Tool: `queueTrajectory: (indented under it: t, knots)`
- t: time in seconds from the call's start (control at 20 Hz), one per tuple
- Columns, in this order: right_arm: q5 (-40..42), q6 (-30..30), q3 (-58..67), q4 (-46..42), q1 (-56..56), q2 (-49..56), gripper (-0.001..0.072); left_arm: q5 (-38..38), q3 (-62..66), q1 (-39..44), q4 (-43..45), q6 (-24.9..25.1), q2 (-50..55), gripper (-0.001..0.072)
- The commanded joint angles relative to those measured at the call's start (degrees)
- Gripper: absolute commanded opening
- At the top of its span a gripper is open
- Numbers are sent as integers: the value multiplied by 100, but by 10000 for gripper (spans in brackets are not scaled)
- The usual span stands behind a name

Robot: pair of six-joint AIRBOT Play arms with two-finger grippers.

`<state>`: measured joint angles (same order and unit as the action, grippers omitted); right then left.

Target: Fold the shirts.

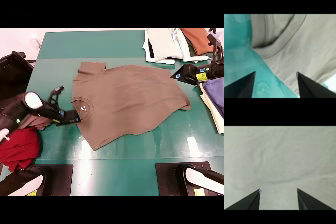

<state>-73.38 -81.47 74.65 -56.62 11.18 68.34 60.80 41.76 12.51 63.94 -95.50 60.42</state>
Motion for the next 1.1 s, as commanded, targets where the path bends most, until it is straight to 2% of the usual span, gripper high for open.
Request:
queueTrajectory:
  t: [0.0, 0.15, 0.25, 0.4, 0.45, 0.5, 0.55, 0.6, 0.8, 0.9, 0.95, 1.0, 1.05]
  knots:
    - [20, 11, -35, 4, -4, -35, 502, -815, -774, 337, -411, -57, -107, 601]
    - [9, 11, -35, 9, -4, -35, 500, -1067, -802, 553, -431, -87, -20, 600]
    - [-26, 11, -35, 7, -4, -35, 446, -1080, -802, 584, -444, -166, 101, 600]
    - [-39, 11, -35, 7, -4, -35, 445, -1335, -772, 575, -439, -170, 140, 598]
    - [-55, 11, -35, 9, -4, -35, 445, -1405, -695, 529, -433, -168, 140, 472]
    - [-83, 11, -35, 7, -2, -35, 445, -1438, -551, 428, -376, -153, 140, 158]
    - [-131, 11, -35, 7, -2, -35, 445, -1484, -361, 280, -225, -157, 140, 34]
    - [-195, 11, -35, 4, -2, -37, 445, -1497, -144, 83, -57, -155, 140, 24]
    - [-315, 13, -35, 4, -2, -35, 445, -1556, 868, -809, 866, -127, 142, 24]
    - [-310, 13, -35, 4, -4, -35, 445, -1443, 1191, -1165, 918, 129, 142, 27]
    - [-313, 13, -35, 4, -2, -35, 445, -1154, 1298, -1325, 918, 151, 142, 198]
    - [-315, 13, -35, 4, -2, -35, 445, -804, 1325, -1462, 918, 153, 140, 466]
    - [-315, 15, -35, 2, -2, -35, 445, -334, 1305, -1589, 931, 212, 142, 499]
